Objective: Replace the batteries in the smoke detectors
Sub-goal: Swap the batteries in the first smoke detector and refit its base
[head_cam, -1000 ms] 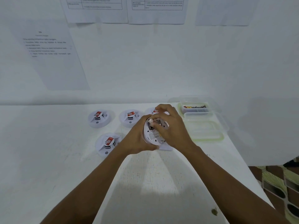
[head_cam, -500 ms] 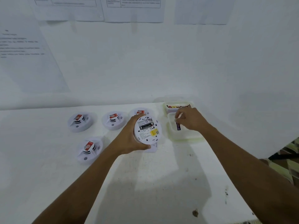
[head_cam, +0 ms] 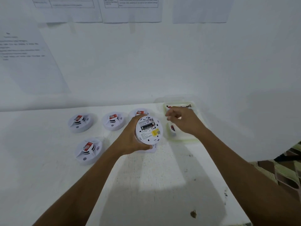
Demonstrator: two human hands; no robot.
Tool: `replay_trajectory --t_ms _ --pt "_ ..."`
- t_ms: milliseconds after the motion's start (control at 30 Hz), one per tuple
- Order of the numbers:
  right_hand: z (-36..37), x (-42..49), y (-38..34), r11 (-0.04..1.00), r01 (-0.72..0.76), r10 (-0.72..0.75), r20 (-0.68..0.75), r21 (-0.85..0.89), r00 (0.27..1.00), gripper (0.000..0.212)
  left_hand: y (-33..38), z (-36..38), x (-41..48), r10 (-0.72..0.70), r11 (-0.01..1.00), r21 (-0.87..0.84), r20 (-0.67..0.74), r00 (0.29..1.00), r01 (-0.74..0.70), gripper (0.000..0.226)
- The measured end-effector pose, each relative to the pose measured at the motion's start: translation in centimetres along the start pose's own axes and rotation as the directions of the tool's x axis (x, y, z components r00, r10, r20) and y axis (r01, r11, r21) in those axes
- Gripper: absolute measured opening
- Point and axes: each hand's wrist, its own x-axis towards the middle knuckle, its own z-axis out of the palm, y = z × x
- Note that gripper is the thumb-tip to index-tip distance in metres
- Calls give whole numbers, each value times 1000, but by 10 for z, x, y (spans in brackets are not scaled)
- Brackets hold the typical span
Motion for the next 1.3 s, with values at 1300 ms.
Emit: replay_trajectory --t_ms 1300 --pt "18 -19 -25 916 31 138 -385 400 912 9 6 14 14 204 974 121 -83 975 -194 87"
